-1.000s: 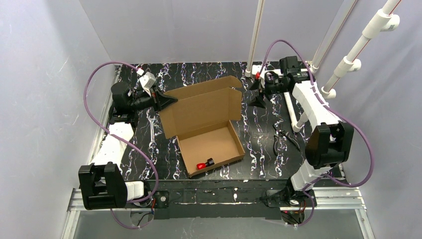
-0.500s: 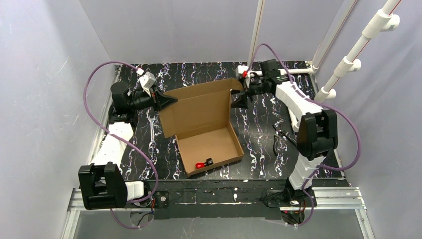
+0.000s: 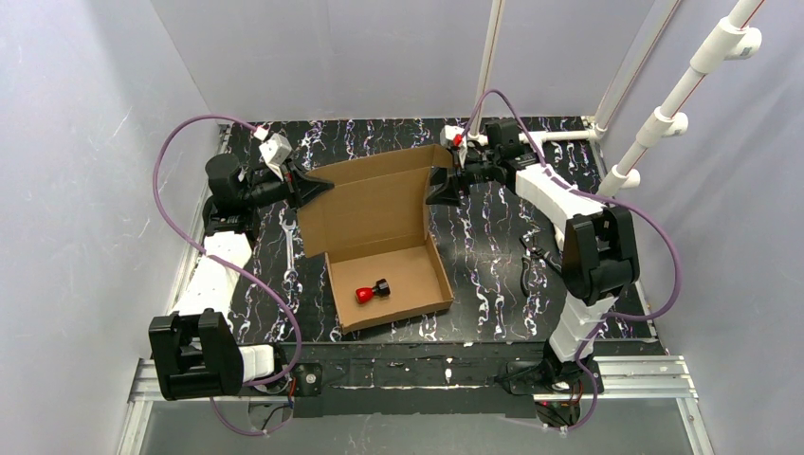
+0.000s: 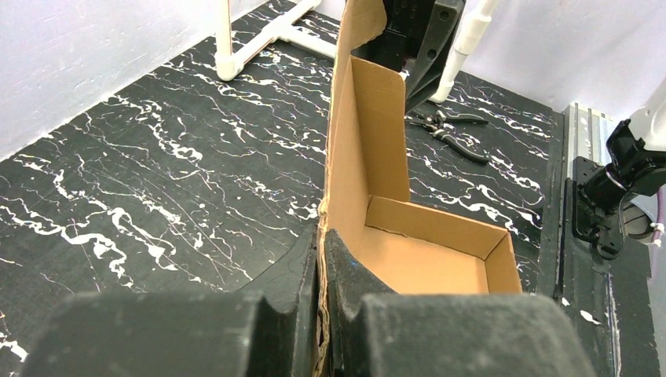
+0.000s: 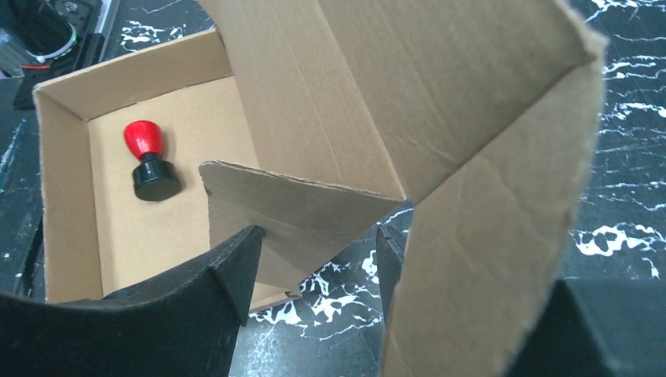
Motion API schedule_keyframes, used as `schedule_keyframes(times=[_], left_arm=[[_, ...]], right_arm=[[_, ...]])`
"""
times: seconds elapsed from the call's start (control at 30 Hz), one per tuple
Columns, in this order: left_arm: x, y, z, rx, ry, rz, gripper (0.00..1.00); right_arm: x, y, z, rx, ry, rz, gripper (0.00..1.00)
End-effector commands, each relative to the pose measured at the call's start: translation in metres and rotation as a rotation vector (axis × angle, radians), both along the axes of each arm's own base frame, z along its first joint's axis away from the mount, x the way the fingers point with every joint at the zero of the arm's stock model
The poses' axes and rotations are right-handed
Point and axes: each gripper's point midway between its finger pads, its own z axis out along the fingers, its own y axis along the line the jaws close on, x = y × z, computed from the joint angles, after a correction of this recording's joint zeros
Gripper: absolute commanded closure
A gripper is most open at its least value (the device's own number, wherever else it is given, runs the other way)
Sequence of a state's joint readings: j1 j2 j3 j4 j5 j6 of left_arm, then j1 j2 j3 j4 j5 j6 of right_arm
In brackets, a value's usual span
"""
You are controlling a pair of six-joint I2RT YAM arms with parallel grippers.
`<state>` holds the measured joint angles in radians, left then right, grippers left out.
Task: Fold the paper box
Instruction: Close the paper box at the center of the board.
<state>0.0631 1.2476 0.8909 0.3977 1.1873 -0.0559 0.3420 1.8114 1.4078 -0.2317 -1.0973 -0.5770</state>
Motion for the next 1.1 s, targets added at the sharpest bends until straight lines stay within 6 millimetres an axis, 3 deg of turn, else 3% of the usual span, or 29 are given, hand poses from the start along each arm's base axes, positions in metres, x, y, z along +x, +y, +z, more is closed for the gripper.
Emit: schedule_keyframes(times=[0.0, 0.27, 0.43, 0.53, 0.6, 0.8, 0.87, 1.07], left_arm=[[-0.013, -0.013, 0.005, -0.004, -0.013, -0.064, 1.00], [-0.010, -0.012, 0.002, -0.003, -0.007, -0.045, 1.00], [-0.009, -0.012, 0.001, -0.005, 0.000, -0.043, 1.00], [-0.008, -0.012, 0.001, -0.006, 0.006, -0.037, 1.00], [-0.007, -0.011, -0.001, -0.008, 0.014, -0.034, 1.00], [-0.002, -0.010, -0.003, -0.017, 0.044, -0.004, 0.99], [0.001, -0.009, -0.002, -0.022, 0.054, 0.020, 0.91], [0.007, -0.006, 0.011, -0.085, 0.146, 0.090, 0.50]], right_arm=[[-0.034, 0.034, 0.019, 0.109, -0.012, 0.181, 0.36], [-0.052, 0.050, 0.016, 0.106, 0.004, 0.240, 0.42], [-0.050, 0.052, 0.012, 0.109, 0.024, 0.225, 0.62], [-0.049, 0.053, 0.013, 0.111, 0.035, 0.219, 0.85], [-0.049, 0.054, 0.013, 0.114, 0.045, 0.214, 0.96], [-0.051, 0.053, 0.015, 0.103, 0.051, 0.184, 0.99], [-0.048, 0.051, 0.015, 0.088, 0.012, 0.164, 0.99], [-0.046, 0.027, 0.010, -0.015, -0.052, 0.126, 0.99]])
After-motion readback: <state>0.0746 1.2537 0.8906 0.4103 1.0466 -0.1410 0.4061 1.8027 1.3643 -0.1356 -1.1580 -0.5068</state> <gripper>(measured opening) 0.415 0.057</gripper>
